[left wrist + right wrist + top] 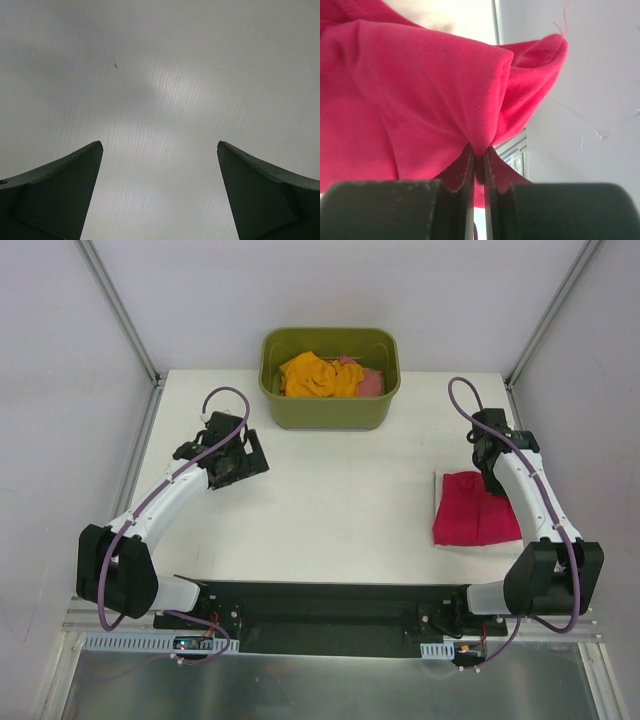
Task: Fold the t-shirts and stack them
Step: Put the neatly folded tshirt into the corner of the board with the right arm
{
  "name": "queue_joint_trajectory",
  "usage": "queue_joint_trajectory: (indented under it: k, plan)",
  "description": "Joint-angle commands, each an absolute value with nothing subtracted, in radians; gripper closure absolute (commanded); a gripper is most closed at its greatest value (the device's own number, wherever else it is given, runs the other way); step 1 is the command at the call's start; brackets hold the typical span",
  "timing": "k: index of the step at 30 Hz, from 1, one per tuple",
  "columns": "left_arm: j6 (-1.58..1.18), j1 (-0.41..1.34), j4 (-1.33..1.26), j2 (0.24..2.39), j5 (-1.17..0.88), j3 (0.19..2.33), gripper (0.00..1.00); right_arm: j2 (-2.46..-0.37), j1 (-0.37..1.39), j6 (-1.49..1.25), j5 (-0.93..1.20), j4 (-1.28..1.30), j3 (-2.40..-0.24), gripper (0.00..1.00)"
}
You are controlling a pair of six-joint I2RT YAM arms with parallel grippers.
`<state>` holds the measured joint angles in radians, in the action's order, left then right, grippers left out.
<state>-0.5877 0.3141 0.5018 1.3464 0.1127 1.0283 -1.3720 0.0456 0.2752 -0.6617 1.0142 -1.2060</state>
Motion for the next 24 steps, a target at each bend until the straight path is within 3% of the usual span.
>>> queue_joint_trajectory:
  k: [1, 8, 10, 11, 12, 14, 20, 24]
  plan:
    - [-0.572, 0.311, 0.477, 1.350, 0.106, 1.051, 0.01, -1.348, 0.023, 0.321, -0.729, 0.912, -1.174, 0.90]
    - [-0.571, 0.305, 0.456, 1.342, 0.075, 1.034, 0.01, -1.339, -0.037, 0.341, -0.721, 0.856, -1.123, 0.83]
    - [-0.571, 0.305, 0.451, 1.338, 0.068, 1.029, 0.01, -1.365, -0.058, 0.289, -0.721, 0.896, -1.134, 0.63]
    - [-0.571, 0.305, 0.451, 1.336, 0.067, 1.028, 0.01, -1.373, -0.063, 0.263, -0.718, 0.913, -1.144, 0.37]
    - [-0.571, 0.305, 0.451, 1.335, 0.067, 1.028, 0.01, -1.382, -0.066, 0.243, -0.719, 0.925, -1.149, 0.22]
    - [-0.571, 0.304, 0.449, 1.322, 0.069, 1.025, 0.01, -1.385, -0.067, 0.216, -0.723, 0.937, -1.150, 0.13]
    - [-0.577, 0.304, 0.451, 1.296, 0.072, 1.016, 0.01, -1.352, -0.067, 0.115, -0.635, 1.002, -1.215, 0.12]
    - [-0.584, 0.304, 0.449, 1.287, 0.068, 1.015, 0.01, -1.296, -0.066, 0.104, -0.349, 0.957, -1.206, 0.12]
